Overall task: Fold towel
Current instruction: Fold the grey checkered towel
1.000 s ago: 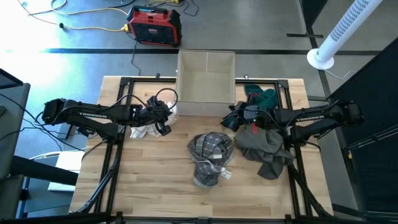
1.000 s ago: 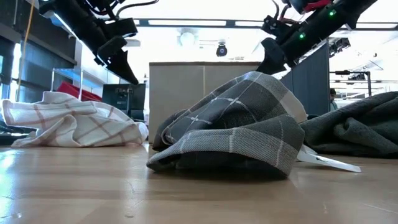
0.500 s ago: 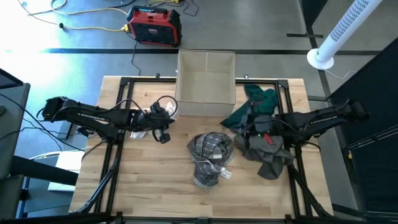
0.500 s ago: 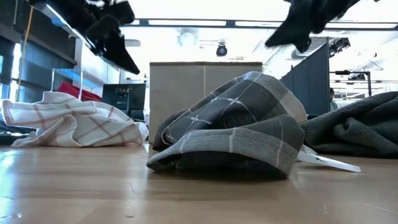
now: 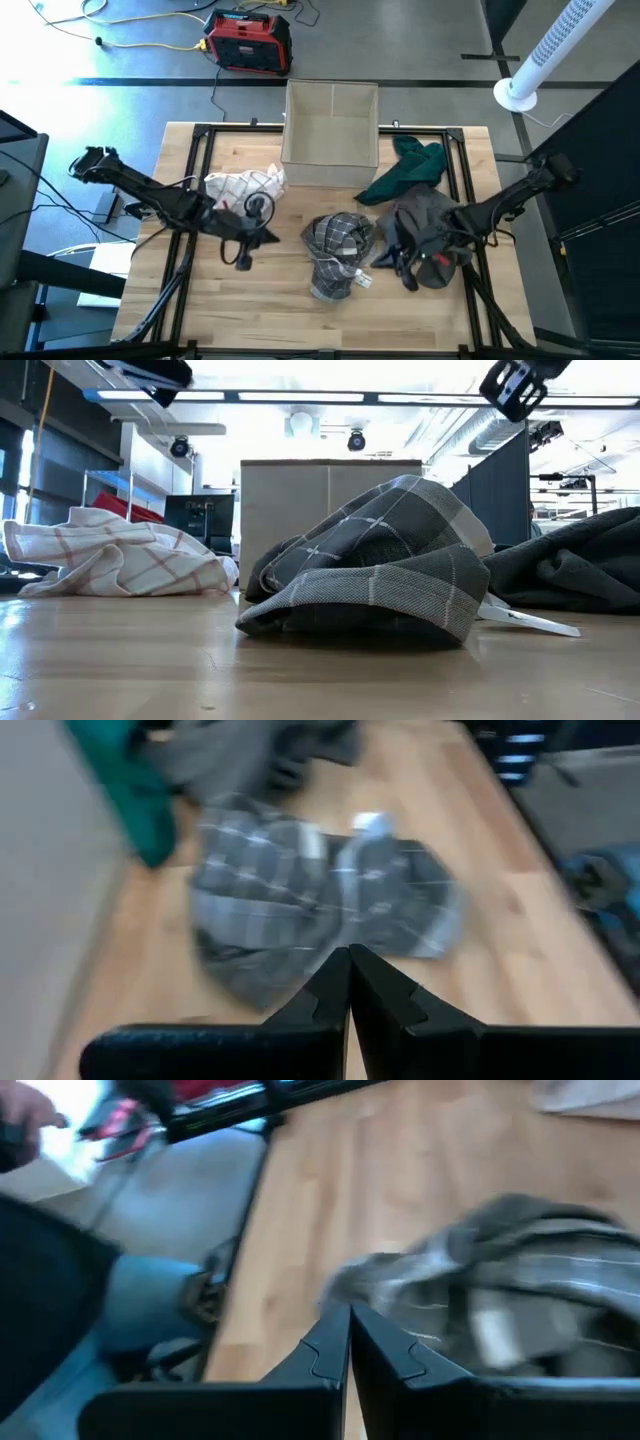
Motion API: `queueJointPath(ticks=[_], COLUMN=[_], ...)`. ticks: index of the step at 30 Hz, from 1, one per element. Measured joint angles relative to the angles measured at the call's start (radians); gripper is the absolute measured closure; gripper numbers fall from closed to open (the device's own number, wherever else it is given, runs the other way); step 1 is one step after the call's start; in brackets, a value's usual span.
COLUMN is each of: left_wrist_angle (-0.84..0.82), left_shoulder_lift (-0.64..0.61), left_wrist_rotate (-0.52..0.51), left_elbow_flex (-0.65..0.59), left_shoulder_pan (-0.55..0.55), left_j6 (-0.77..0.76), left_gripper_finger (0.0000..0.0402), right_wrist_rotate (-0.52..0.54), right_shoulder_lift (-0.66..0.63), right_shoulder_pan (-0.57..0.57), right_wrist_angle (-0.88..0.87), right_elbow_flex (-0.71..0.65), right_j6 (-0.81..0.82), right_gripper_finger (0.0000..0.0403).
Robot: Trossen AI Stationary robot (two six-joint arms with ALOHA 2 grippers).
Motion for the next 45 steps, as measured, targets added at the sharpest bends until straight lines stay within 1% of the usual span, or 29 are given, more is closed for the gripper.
queueJointPath(ticks=[4, 6, 8, 11, 21, 23, 26, 29, 33, 37, 40, 45], left_wrist_angle=[0.005, 0.006, 0.003, -0.012, -0.022, -0.018, -0.019, -0.017, -0.025, -0.026, -0.026, -0.026], left_shoulder_lift=[0.0, 0.0, 0.003, 0.006, 0.012, 0.012, 0.012, 0.012, 0.012, 0.012, 0.012, 0.012], left_wrist_rotate=[0.004, 0.016, 0.019, 0.019, 0.009, 0.006, -0.005, -0.012, -0.036, -0.045, -0.045, -0.042], left_elbow_flex=[0.0, 0.0, 0.0, -0.004, -0.068, -0.078, -0.093, -0.106, -0.107, -0.107, -0.107, -0.107], left_shoulder_pan=[-0.038, -0.053, -0.064, -0.078, -0.113, -0.114, -0.112, -0.112, -0.112, -0.112, -0.112, -0.112], left_j6=[-0.065, -0.093, -0.131, -0.174, -0.237, -0.239, -0.227, -0.204, -0.191, -0.169, -0.168, -0.166], left_gripper_finger=[0.0387, 0.0371, 0.0351, 0.0325, 0.0293, 0.0291, 0.0291, 0.0291, 0.0291, 0.0291, 0.0291, 0.0291], right_wrist_rotate=[0.001, 0.04, 0.085, 0.115, 0.14, 0.14, 0.142, 0.143, 0.157, 0.169, 0.203, 0.156], right_shoulder_lift=[0.064, 0.1, 0.145, 0.227, 0.512, 0.552, 0.591, 0.605, 0.614, 0.609, 0.591, 0.583], right_shoulder_pan=[0.002, 0.002, 0.003, 0.008, 0.009, 0.009, -0.004, -0.021, -0.044, -0.052, -0.044, -0.05], right_wrist_angle=[0.169, 0.193, 0.171, 0.081, -0.343, -0.376, -0.396, -0.405, -0.429, -0.449, -0.481, -0.545], right_elbow_flex=[0.002, 0.003, 0.019, 0.083, 0.416, 0.458, 0.481, 0.479, 0.478, 0.482, 0.535, 0.542], right_j6=[0.007, 0.021, 0.02, 0.018, 0.046, 0.062, 0.094, 0.141, 0.179, 0.166, 0.144, 0.216], right_gripper_finger=[0.0399, 0.0389, 0.0373, 0.034, 0.0225, 0.0208, 0.0191, 0.0183, 0.0186, 0.0192, 0.0194, 0.0194])
